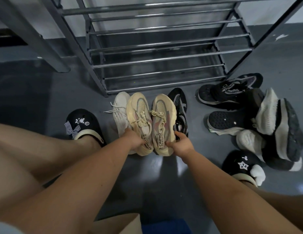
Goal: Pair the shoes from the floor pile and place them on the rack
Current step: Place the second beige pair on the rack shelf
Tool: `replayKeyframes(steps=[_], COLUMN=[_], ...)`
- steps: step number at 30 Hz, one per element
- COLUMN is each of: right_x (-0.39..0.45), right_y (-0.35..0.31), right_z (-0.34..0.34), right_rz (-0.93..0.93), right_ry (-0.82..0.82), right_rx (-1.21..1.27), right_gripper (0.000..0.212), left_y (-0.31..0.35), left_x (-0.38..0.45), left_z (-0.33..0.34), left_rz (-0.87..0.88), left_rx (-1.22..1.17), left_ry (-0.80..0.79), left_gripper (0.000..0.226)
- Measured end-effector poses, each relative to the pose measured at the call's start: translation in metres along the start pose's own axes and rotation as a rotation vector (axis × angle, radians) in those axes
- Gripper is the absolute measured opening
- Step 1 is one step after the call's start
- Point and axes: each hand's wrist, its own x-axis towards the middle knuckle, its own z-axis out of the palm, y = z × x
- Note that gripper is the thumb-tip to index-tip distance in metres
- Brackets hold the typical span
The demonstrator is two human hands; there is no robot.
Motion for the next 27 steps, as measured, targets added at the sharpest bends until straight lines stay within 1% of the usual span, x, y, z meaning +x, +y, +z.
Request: replayKeyframes(steps=[4, 6, 8, 11, 15, 20, 25, 27], right_x=[-0.009, -0.016, -0.02, -0.034, -0.056, -0.093, -0.138, -0.155], right_y=[-0.012, -0.021, -0.025, -0.031, -0.045, -0.067, -0.088, -0.097], right_z=[-0.011, -0.017, -0.02, -0.021, -0.037, -0.074, -0.105, -0.118], right_rz=[0.054, 0.074, 0.07, 0.051, -0.005, -0.088, -0.16, -0.182], right_ry=[-0.081, -0.118, -0.135, -0.159, -0.15, -0.13, -0.139, -0.152], right_rx=[0.153, 0.22, 0.246, 0.239, 0.277, 0.254, 0.236, 0.225], right_gripper=[0.047, 0.038, 0.031, 0.026, 0.033, 0.035, 0.023, 0.023], left_y=[0.007, 0.008, 0.008, 0.009, 0.02, 0.048, 0.069, 0.075], left_x=[-0.01, -0.015, -0.023, -0.034, -0.057, -0.09, -0.131, -0.147], left_z=[-0.02, -0.034, -0.048, -0.064, -0.078, -0.088, -0.102, -0.107], left_rz=[0.039, 0.025, 0.014, 0.019, 0.047, 0.135, 0.231, 0.258], left_rx=[-0.015, -0.093, -0.158, -0.213, -0.153, -0.114, -0.083, -0.085], left_ry=[-0.045, -0.108, -0.173, -0.22, -0.285, -0.324, -0.334, -0.33], left_gripper=[0.047, 0.037, 0.034, 0.037, 0.033, 0.033, 0.033, 0.028])
